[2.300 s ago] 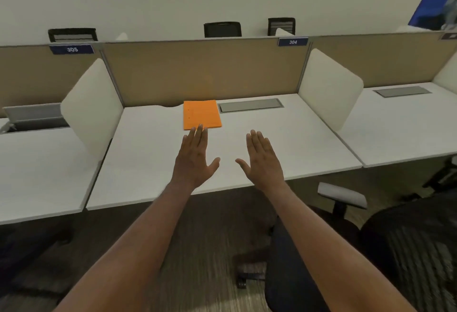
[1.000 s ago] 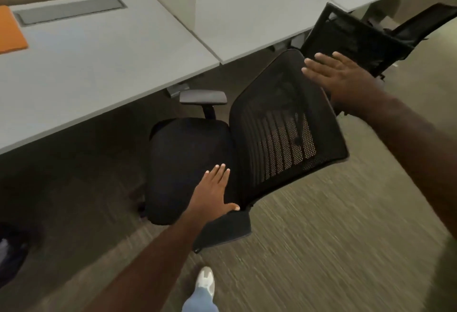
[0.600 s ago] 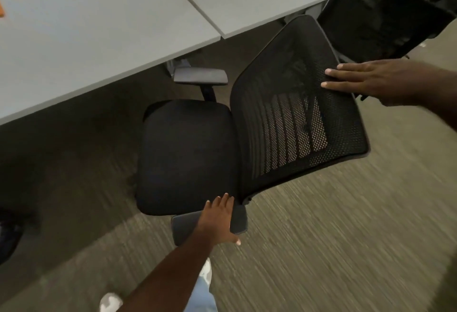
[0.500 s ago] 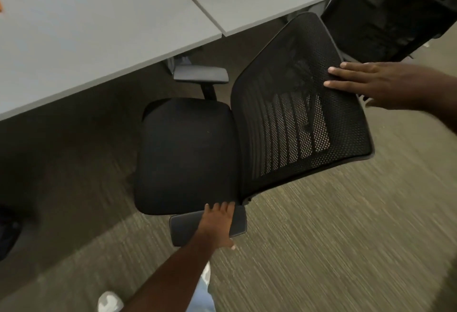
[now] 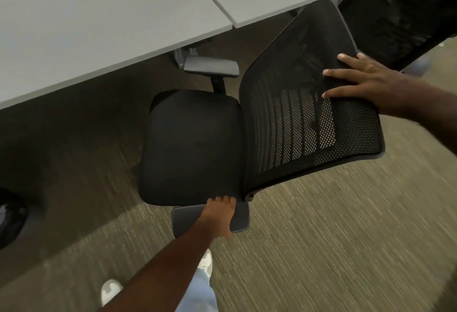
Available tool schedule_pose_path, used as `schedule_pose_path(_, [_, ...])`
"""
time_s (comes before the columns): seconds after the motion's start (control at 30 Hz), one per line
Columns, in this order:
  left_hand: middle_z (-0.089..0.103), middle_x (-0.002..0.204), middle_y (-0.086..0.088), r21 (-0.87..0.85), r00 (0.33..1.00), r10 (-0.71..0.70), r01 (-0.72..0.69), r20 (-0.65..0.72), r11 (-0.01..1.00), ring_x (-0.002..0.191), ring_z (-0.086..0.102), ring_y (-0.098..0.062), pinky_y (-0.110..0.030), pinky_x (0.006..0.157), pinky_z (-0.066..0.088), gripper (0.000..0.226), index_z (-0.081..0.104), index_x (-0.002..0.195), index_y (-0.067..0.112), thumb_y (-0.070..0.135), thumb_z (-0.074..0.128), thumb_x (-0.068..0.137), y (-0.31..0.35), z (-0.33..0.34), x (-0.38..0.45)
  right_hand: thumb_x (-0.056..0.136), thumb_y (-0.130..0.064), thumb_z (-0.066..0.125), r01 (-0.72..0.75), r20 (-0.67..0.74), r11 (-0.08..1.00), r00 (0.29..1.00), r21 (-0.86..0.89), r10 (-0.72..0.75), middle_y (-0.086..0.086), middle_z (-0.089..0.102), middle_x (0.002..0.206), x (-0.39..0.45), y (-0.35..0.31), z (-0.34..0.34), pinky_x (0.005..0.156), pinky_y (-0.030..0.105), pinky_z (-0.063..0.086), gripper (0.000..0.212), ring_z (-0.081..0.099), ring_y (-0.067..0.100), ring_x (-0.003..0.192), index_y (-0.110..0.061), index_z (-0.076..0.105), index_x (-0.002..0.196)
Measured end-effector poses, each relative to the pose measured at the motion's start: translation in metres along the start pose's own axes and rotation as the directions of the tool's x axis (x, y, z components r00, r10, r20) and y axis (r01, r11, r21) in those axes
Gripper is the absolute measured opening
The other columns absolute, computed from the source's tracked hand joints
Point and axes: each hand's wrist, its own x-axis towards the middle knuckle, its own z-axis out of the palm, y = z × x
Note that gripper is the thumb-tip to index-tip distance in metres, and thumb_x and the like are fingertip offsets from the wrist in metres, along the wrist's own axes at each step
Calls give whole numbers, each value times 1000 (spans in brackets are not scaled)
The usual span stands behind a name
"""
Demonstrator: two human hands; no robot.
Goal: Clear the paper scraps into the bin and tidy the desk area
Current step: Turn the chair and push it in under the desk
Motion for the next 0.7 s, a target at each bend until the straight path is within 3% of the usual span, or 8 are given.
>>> schedule_pose_path(0.33, [50,136,-16,20,999,37,-38,23,999,118,53,-37,-53,99,44,102,31,141,12,46,86,63,-27,2,-18,63,-22,87,33,-5,999,999,-6,-33,3,30,160,1,-22,-2,113,66,8,94,2,41,151,-43,42,143])
schedule_pose_path(0.5, [50,137,-16,36,998,55,-55,8,998,117,54,-37,-52,98,44,101,31,142,12,48,85,65,-48,5,-31,60,-24,91,53,-2,998,999,-22,-53,4,36,156,5,-37,-4,110,73,18,100,9,44,149,-46,39,142])
schedule_pose_path(0.7, [49,138,-15,42,997,77,-78,22,996,119,53,-35,-51,101,42,95,32,142,12,45,83,69,-79,-3,-56,62,-23,89,66,-36,998,997,9,-66,6,44,151,19,-64,-14,109,74,18,93,15,46,147,-46,41,138])
